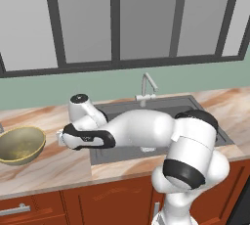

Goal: Pick the mug and place it in the sink. Pick the bowl and place it in the open cabinet and then close the cabinet.

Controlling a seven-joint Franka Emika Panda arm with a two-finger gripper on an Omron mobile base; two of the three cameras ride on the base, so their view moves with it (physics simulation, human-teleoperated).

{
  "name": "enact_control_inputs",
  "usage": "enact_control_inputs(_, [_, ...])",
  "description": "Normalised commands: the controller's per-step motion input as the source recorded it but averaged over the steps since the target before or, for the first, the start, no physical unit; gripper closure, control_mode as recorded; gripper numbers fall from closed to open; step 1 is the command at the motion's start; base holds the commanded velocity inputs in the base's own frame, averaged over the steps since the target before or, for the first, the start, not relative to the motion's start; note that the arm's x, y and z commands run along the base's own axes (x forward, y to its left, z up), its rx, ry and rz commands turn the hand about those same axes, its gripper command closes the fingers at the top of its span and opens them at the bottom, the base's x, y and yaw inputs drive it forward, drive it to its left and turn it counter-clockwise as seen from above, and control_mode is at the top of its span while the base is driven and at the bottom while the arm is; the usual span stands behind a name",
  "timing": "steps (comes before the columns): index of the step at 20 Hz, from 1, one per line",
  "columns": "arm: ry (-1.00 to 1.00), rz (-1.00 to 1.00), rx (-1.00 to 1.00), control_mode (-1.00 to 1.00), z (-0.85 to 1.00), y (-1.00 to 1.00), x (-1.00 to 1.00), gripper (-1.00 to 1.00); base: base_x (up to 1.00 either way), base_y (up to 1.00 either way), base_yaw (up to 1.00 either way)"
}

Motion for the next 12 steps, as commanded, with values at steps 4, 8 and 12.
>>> enact_control_inputs(4, [0.00,0.05,0.07,-1.00,-0.14,0.00,0.14,-1.00,0.00,0.00,0.00])
enact_control_inputs(8, [0.00,0.02,0.02,-1.00,-0.16,0.01,0.06,-1.00,0.00,0.00,0.00])
enact_control_inputs(12, [0.00,0.02,0.00,-1.00,-0.12,0.04,0.11,-1.00,0.00,0.00,0.00])
